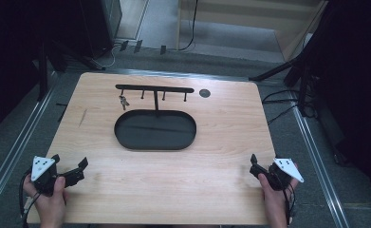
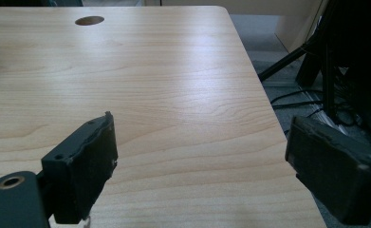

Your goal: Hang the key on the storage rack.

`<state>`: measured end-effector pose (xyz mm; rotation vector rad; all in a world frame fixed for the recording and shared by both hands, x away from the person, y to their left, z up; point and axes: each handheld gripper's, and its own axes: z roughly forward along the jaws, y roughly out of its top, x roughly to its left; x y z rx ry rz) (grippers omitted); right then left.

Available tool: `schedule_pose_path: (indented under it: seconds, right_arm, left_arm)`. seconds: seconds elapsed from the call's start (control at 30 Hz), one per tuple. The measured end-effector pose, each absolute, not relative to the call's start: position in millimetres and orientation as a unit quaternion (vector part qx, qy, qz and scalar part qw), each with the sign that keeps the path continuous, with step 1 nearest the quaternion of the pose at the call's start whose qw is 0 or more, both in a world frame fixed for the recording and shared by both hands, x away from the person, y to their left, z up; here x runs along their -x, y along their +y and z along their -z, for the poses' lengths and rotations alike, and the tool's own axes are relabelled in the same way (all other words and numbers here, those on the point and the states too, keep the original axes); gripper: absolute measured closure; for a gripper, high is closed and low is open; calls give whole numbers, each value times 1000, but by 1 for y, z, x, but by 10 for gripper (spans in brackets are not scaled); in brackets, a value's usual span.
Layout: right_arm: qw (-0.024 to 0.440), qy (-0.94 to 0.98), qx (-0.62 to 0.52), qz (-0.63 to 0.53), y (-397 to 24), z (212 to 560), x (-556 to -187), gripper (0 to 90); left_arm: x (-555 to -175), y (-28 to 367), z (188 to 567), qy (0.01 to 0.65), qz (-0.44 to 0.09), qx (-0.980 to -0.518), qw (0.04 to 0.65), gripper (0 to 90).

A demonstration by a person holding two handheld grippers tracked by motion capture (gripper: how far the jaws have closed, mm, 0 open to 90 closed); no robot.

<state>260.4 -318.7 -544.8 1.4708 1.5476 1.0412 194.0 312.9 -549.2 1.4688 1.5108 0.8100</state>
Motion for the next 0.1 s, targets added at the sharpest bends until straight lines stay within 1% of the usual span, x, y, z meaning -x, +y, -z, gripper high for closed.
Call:
schedule_pose_path:
  seconds: [0.1]
  right_arm:
    - [374, 604, -575, -406, -319, 545, -261, 101]
  left_arm:
    - [-196, 311, 550, 600, -323, -598, 422, 0]
